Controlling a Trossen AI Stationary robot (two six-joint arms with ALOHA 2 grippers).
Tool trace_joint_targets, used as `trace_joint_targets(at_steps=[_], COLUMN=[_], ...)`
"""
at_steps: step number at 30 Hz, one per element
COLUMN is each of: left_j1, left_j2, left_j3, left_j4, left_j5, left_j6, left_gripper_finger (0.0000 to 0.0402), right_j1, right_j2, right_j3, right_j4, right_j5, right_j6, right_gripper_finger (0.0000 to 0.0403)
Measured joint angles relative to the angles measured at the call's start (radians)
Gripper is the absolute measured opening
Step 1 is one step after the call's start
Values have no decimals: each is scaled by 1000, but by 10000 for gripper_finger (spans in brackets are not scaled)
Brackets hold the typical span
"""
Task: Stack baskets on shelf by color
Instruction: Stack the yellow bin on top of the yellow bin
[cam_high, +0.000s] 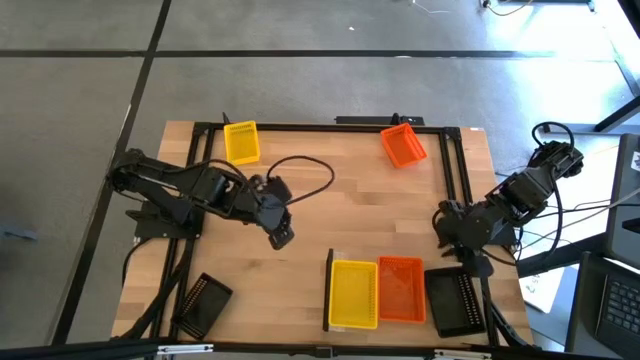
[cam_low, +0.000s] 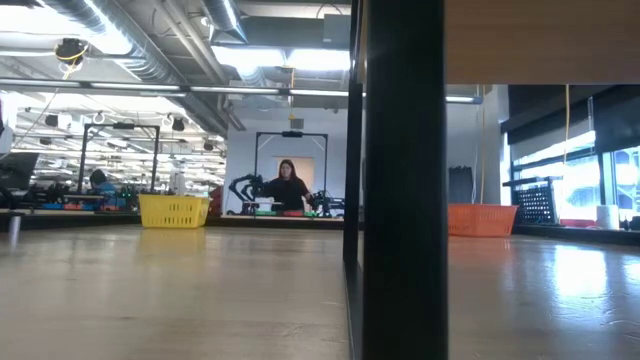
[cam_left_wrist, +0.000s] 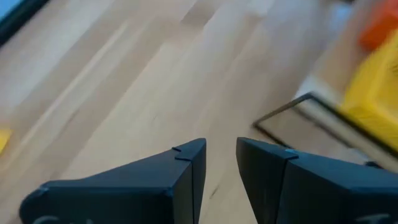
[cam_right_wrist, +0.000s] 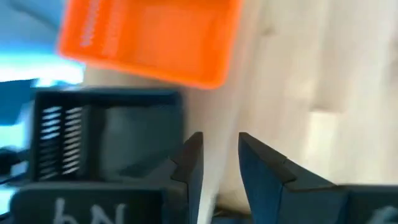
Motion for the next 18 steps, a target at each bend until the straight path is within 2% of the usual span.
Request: trace_joint_targets(at_steps=[6, 9, 12, 18], left_j1=[6, 23, 53, 176], left_j2=[0, -5, -26, -38], left_j3=[0, 0, 1, 0], left_j4=[-229, -326, -398, -450], left_j5=[-107, -127, -135, -129], left_j6=[-297, -432, -524, -541], left_gripper_finger=[82, 82, 82, 82], right_j1=[-45, -87, -131, -229], right_j2=[-21, -41, -57, -66], right_j3=[0, 0, 0, 0], right_j4=[-2, 3, 12, 121], right_j5=[230, 338, 362, 365], right_j6=[-17, 9, 10, -68], right_gripper_finger=[97, 97, 97, 97])
